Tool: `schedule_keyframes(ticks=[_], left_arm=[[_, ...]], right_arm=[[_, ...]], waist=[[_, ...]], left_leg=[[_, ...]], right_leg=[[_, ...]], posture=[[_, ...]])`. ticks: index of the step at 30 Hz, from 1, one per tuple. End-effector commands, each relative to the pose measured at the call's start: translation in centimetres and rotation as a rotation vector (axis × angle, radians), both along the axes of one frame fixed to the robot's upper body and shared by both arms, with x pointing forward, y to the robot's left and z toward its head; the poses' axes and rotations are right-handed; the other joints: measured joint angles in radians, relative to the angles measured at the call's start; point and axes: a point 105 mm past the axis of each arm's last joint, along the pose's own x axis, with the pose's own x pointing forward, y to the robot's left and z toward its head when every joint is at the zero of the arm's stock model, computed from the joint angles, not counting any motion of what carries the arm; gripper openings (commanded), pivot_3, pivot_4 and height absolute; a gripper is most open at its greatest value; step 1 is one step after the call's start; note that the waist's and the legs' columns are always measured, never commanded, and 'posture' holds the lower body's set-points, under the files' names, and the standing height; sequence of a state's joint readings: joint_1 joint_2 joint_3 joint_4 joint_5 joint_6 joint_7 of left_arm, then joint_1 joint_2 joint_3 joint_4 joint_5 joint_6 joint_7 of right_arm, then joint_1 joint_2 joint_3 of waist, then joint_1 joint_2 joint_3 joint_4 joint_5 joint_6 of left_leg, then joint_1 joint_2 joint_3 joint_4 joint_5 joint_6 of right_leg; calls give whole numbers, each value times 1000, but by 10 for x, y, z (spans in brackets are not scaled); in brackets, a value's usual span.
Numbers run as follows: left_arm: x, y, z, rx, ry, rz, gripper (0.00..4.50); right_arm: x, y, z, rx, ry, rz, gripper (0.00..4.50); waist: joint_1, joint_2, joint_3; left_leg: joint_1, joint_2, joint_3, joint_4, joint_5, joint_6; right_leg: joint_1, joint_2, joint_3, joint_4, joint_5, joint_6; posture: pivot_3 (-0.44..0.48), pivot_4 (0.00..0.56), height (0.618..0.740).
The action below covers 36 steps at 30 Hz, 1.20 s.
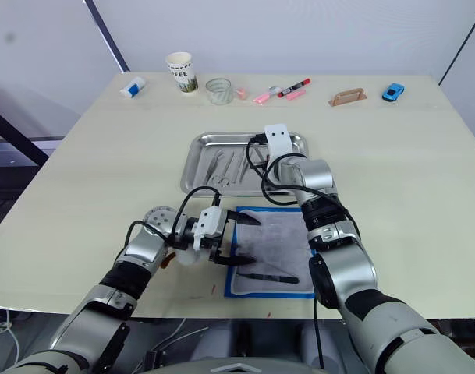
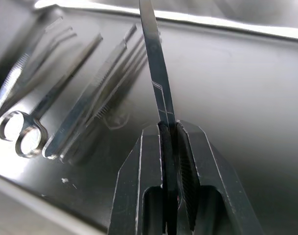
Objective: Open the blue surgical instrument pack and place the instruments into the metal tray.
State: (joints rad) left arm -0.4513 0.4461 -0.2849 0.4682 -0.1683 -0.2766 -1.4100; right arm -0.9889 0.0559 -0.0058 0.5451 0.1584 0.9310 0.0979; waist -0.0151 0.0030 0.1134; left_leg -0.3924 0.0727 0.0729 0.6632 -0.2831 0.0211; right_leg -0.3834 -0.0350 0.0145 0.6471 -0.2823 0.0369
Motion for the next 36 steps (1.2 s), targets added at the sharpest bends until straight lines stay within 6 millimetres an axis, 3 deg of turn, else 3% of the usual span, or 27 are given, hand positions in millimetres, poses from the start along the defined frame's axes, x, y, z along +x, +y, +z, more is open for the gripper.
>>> schedule_keyframes(ticks=[1, 13, 17, 19, 24, 28, 31, 36], left_arm=[[-11, 5, -33, 87, 108, 38, 4500], [-12, 6, -33, 86, 111, 44, 4500], [-12, 6, -33, 85, 111, 45, 4500], [-12, 6, -32, 83, 112, 46, 4500], [-13, 8, -32, 83, 115, 48, 4500], [-14, 8, -32, 77, 119, 48, 4500], [-15, 10, -32, 75, 121, 48, 4500], [-18, 13, -33, 74, 126, 44, 4500]], right_arm=[[4, 5, 21, -8, -79, 14, 48], [7, 0, 14, -28, -67, 6, 48], [8, 0, 16, -15, -75, 15, 1587], [7, -1, 20, -7, -93, 29, 2649], [-3, -2, 42, 65, -233, 147, 4424], [-33, -6, 62, 241, -426, 340, 4424], [-54, -25, 72, 352, -531, 416, 4424], [-90, -49, 70, 362, -570, 599, 4424]], waist=[[0, 0, 0], [0, 0, 0], [0, 0, 0], [0, 0, 0], [0, 0, 0], [1, -1, 0], [0, -1, 0], [0, -1, 0]], left_leg=[[0, 0, 0, 0, 0, 0], [0, 0, 0, 0, 0, 0], [0, 0, 0, 0, 0, 0], [0, 0, 0, 0, 0, 0], [-1, 0, 0, 0, 0, 0], [-2, 0, 0, -1, 0, 0], [-2, 0, 0, -1, 0, 0], [-2, 0, 0, -1, 0, 0]], right_leg=[[0, 0, 0, 0, 0, 0], [0, 0, 0, 0, 0, 0], [0, 0, 0, 0, 0, 0], [0, 0, 0, 0, 0, 0], [-1, 0, 0, 0, 0, 0], [-2, 0, 0, 0, 0, 0], [-2, 0, 0, -1, 0, 1], [-2, 1, 0, 0, 0, 1]], posture=[[0, 150, 740], [0, 150, 740], [0, 150, 740], [0, 150, 740], [0, 150, 740], [0, 150, 740], [0, 150, 740], [0, 150, 740]])
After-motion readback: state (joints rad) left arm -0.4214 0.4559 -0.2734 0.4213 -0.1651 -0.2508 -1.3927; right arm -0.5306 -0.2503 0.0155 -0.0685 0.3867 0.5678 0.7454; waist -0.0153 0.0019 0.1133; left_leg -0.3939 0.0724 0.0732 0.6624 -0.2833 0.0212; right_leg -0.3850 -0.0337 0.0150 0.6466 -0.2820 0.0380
